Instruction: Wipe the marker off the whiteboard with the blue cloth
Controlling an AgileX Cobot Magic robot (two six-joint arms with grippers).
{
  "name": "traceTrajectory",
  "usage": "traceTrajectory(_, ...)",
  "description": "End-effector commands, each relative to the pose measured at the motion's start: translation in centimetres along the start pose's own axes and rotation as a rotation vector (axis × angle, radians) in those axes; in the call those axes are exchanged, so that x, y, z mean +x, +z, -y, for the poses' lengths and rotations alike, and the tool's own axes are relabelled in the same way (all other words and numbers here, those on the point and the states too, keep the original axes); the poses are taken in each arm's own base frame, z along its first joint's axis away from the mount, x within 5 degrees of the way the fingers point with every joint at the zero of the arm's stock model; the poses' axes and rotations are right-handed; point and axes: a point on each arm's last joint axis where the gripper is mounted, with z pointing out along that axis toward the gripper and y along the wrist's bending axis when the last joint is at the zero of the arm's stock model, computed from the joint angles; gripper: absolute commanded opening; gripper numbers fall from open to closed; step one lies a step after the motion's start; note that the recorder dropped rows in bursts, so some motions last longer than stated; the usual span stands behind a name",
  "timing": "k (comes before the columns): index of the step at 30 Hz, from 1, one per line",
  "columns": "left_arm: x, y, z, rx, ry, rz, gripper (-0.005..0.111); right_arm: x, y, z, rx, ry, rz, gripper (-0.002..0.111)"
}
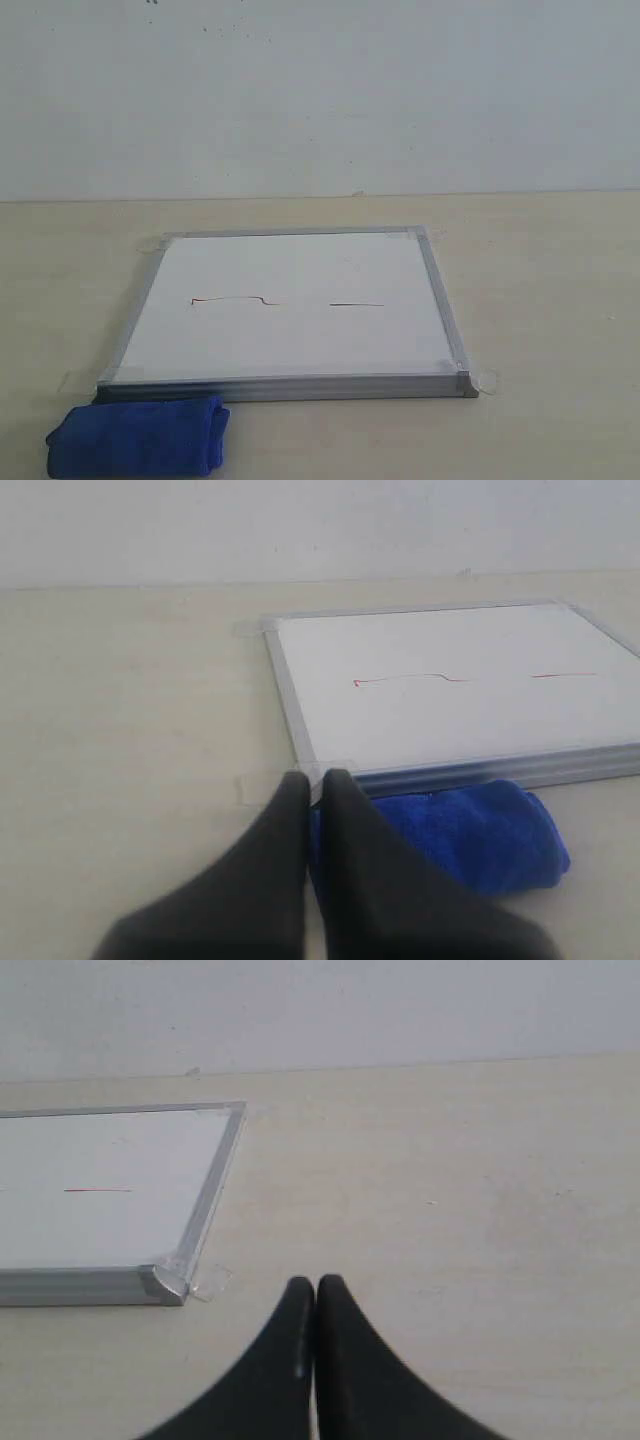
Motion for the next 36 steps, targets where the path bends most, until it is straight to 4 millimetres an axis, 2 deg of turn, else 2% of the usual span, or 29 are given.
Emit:
traceTrajectory(1, -0.1, 0.0, 0.0, 0.003, -0.008, 0.01, 0.004, -0.5, 0.0, 0.0, -0.003, -0.009, 0.055, 0.0)
traceTrajectory(9, -0.1, 0.0, 0.0, 0.003, -0.008, 0.01, 0.004, -4.5, -1.2, -0.5, -0.049, -0.006, 0.515, 0.0)
traceTrajectory(14, -0.1, 0.0, 0.0, 0.003, -0.008, 0.01, 0.004, -6.7, -3.0, -0.7, -0.083, -0.002, 0.825, 0.0)
traceTrajectory(15, -0.1, 0.0, 0.0, 0.003, -0.008, 0.01, 0.004, -7.4, -3.9, -0.8, -0.096, -0.002, 0.958, 0.0)
traceTrajectory(16, -0.1, 0.0, 0.0, 0.003, -0.008, 0.01, 0.004, -7.7, -4.3, -0.8, -0.112, 0.017, 1.005, 0.0)
traceTrajectory(17, -0.1, 0.0, 0.0, 0.003, -0.008, 0.01, 0.004, -8.0, -4.9, -0.9, -0.203, 0.142, 1.069, 0.0)
traceTrajectory(19, -0.1, 0.0, 0.0, 0.003, -0.008, 0.01, 0.004, -8.4, -5.7, -1.0, -0.248, 0.166, 1.165, 0.0)
traceTrajectory(20, -0.1, 0.0, 0.0, 0.003, -0.008, 0.01, 0.004, -8.4, -5.7, -1.0, -0.249, 0.16, 1.159, 0.0)
traceTrajectory(22, -0.1, 0.0, 0.0, 0.003, -0.008, 0.01, 0.004, -9.7, -5.9, -1.2, -0.231, 0.158, 1.075, 0.0)
traceTrajectory(23, -0.1, 0.0, 0.0, 0.003, -0.008, 0.01, 0.004, -10.5, -5.9, -1.2, -0.213, 0.154, 1.008, 0.0)
traceTrajectory(24, -0.1, 0.0, 0.0, 0.003, -0.008, 0.01, 0.004, -12.1, -6.4, -1.3, -0.18, 0.137, 0.898, 0.0)
traceTrajectory(27, -0.1, 0.0, 0.0, 0.003, -0.008, 0.01, 0.004, -14.6, -5.3, -1.4, -0.114, 0.141, 0.642, 0.0)
traceTrajectory(30, -0.1, 0.0, 0.0, 0.003, -0.008, 0.01, 0.004, -16.5, -1.5, -1.5, -0.066, 0.151, 0.408, 0.0)
traceTrajectory(33, -0.1, 0.0, 0.0, 0.003, -0.008, 0.01, 0.004, -16.4, 1.5, -1.4, -0.024, 0.159, 0.208, 0.0)
traceTrajectory(36, -0.1, 0.0, 0.0, 0.003, -0.008, 0.01, 0.004, -15.3, 5.6, -1.4, 0.028, 0.168, -0.119, 0.0)
